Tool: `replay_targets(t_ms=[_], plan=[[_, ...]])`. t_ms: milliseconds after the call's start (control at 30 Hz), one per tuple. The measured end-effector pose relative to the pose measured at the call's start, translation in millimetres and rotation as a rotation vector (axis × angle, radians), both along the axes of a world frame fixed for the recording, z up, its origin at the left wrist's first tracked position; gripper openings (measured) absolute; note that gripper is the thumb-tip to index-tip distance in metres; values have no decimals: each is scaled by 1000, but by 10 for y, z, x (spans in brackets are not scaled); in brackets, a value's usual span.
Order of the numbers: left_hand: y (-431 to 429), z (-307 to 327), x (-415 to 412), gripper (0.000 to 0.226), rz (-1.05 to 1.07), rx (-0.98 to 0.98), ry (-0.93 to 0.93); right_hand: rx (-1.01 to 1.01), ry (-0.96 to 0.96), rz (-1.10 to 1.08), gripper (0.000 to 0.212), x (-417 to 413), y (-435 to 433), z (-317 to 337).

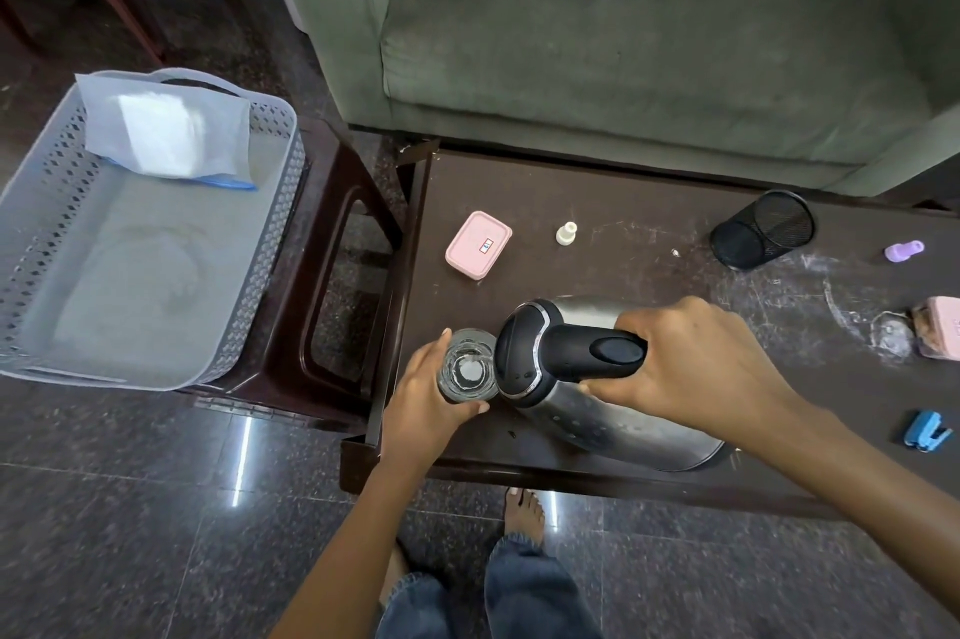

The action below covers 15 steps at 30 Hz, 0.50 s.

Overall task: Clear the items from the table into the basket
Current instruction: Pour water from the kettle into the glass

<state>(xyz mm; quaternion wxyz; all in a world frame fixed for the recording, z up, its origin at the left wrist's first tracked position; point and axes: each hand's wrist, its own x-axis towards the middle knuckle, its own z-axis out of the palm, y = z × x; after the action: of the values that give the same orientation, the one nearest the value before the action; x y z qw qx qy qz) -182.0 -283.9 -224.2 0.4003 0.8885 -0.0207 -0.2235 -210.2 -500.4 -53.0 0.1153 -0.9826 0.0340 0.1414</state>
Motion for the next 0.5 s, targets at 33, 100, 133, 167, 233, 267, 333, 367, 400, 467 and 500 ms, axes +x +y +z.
replay_targets(t_ms=[33,100,133,167,233,267,333,367,400,467,500], plan=[[0,2,3,99,-1,4,0,-5,-3,6,55,3,2,3],[-1,7,2,99,-5,15,1,-19,-3,19,56,10,-1,8],[0,11,1,99,-7,20,0,-28,-1,24,55,12,-5,12],[1,16,2,99,-8,26,-2,-34,2,27,55,14,-11,19],[1,25,4,99,-16,43,-12,-40,8,29,52,10,-24,33],[1,30,6,99,-22,52,-21,-43,8,30,51,7,-29,38],[-1,41,19,98,-41,79,-44,-45,10,26,49,9,-35,47],[-2,48,25,98,-52,93,-61,-47,14,25,48,8,-36,53],[-4,53,31,98,-60,103,-78,-50,18,25,48,10,-36,57],[-8,62,36,97,-72,115,-103,-51,19,27,46,10,-41,64],[-8,64,34,97,-74,118,-110,-50,21,26,47,11,-43,67]])
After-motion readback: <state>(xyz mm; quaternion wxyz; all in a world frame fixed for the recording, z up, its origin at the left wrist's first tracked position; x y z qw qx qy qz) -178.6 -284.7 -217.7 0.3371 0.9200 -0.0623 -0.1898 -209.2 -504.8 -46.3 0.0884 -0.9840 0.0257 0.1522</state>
